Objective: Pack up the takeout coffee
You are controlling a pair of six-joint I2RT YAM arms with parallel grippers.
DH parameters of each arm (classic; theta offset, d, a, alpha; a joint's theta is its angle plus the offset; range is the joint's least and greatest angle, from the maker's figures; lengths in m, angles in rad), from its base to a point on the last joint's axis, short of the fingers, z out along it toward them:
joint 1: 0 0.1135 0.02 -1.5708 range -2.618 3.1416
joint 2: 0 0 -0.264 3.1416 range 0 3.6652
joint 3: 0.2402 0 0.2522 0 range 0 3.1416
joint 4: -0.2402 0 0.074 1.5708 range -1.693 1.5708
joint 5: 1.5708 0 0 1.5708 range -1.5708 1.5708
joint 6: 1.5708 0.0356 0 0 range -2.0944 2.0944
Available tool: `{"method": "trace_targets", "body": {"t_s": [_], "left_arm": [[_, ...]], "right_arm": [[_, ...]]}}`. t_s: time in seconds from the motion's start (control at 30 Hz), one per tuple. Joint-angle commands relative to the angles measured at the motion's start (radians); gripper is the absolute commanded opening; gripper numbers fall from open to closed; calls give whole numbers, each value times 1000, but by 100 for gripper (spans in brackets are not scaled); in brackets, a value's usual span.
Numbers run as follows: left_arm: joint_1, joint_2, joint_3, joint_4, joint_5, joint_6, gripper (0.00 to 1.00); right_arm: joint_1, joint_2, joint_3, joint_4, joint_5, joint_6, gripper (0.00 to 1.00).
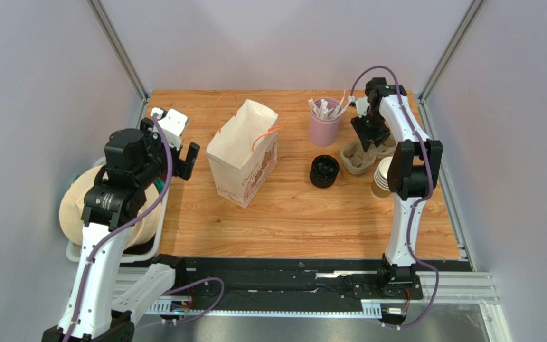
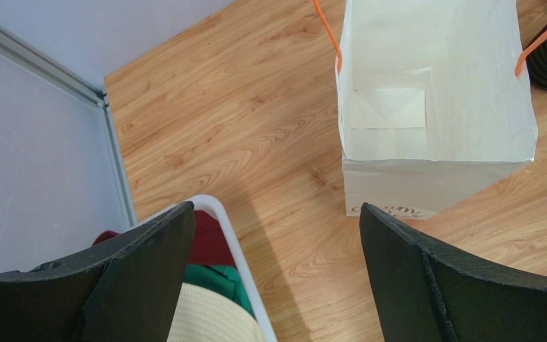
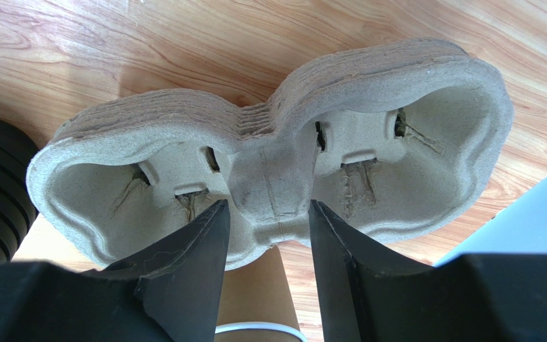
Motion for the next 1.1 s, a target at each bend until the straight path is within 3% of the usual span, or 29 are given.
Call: {"method": "trace_targets", "body": {"t_s": [0.0,0.23,0.67,1.07], "left_arm": [[9,-13,1,30,19,-23,94],[13,-13,1,32,26,-24,94],[17,-6,2,33,33,-27,95],[20,-2,4,32,34,-29,95]], "right_arm": [[2,18,28,-13,-15,-19,51],[2,25,29,-13,-19,-19,56],[2,14,36,-15,-19,-15,25],[3,-84,26,-7,-76,-8,24]]}}
